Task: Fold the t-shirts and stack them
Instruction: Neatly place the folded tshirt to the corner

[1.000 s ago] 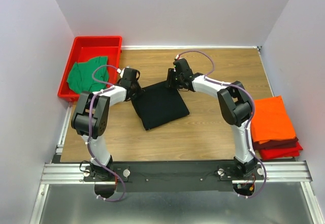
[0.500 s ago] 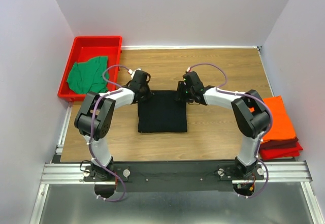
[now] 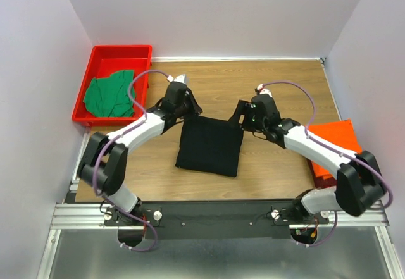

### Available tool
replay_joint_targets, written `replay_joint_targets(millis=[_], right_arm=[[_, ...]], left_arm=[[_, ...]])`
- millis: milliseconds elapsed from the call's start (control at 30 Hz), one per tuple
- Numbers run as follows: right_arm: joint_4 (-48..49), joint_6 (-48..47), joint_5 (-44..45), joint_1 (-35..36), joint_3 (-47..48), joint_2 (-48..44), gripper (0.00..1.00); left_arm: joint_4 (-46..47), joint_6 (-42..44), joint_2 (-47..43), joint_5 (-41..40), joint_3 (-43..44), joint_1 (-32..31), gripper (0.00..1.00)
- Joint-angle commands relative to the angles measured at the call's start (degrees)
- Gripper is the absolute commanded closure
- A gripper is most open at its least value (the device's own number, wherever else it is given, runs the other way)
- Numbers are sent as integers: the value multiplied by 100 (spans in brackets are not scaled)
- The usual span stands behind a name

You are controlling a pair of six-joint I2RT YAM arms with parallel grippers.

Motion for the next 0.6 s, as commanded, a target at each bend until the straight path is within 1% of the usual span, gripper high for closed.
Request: replay_joint_targets(millis=[0, 67, 133, 267, 300, 333, 433, 567], right_arm=[[-379, 240, 90, -41, -588, -386, 14], [-380, 363, -76, -50, -921, -554, 14], [-380, 433, -375, -41, -1081, -589, 14], [-152, 565, -517, -24, -1371, -423, 14], [-90, 583, -752, -15, -1406, -387, 14], [-29, 600, -806, 11, -1407, -326, 14], [218, 688, -886, 108, -1407, -72, 14], [525, 890, -833, 170, -1477, 315, 16]], left_arm=[[-90, 311, -753, 190, -70, 56, 74], [-116, 372, -1034, 216, -298, 56, 73], [-344, 311, -1175, 129, -465, 65, 71], [-679, 486, -1378, 94, -606, 56, 71], [-705, 504, -1404, 67, -650, 65, 71], [-714, 513, -1439, 23, -764, 56, 71], [-714, 548, -1404, 5, -957, 56, 70], [-671, 557, -1106, 146, -1160, 48, 71]])
